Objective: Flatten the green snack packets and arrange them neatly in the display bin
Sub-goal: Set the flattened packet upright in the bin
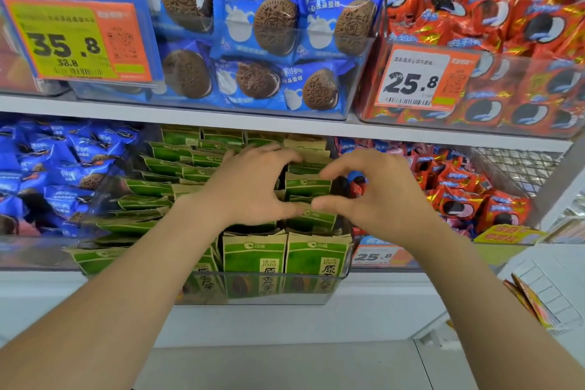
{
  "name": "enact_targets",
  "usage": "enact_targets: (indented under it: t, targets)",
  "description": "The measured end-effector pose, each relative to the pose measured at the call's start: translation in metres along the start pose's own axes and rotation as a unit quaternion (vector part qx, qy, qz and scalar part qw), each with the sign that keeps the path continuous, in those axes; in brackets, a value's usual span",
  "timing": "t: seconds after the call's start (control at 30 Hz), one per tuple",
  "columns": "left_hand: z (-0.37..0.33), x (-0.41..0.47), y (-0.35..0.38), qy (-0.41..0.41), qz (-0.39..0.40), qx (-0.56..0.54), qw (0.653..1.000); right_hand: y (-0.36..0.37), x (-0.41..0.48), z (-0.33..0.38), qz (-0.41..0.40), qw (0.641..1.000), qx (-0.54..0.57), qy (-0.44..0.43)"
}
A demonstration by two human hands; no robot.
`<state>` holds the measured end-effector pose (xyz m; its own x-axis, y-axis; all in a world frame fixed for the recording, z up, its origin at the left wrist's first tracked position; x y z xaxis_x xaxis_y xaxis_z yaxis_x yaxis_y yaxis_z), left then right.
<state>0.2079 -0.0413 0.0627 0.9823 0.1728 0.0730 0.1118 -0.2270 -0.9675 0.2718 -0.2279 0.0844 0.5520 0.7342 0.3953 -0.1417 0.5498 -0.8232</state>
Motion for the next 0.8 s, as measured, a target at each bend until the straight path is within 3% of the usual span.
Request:
enact_targets:
  t: [0.07,0.27,0.47,0.7,0.8]
  targets:
    - [0.0,0.0,0.005,-0.007,-0.009,0.018,1.0,0.006,-0.001,0.003,0.065,0.997,-0.033,-0.001]
    - [0.001,0.0,0.008,-0.048,-0.016,0.015,0.999,0.029,0.013,0.001,0.111,0.967,-0.229,0.011]
    - [0.004,-0.008,0.004,-0.042,-0.019,-0.059,0.997,0.031,0.017,-0.005,0.069,0.981,-0.173,0.051]
    - [0.006,-0.019,-0.001,-0.015,-0.06,-0.127,0.99,0.043,0.013,0.003,0.181,0.951,-0.249,-0.004]
    - [0.005,-0.021,-0.005,-0.023,-0.078,-0.148,0.986,0.031,0.008,0.005,0.102,0.981,-0.165,-0.009]
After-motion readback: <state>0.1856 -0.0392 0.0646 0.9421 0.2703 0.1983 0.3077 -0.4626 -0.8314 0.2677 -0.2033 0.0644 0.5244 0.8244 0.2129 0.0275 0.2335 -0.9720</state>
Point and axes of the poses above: each hand's wrist, its own x-axis towards the middle knuckle, its own y-axis out of the palm, z = x × y, the point moved 5 cm from there along x, towards the middle knuckle, and after that the axes turned 7 degrees about -y, right-handed, at the moved point
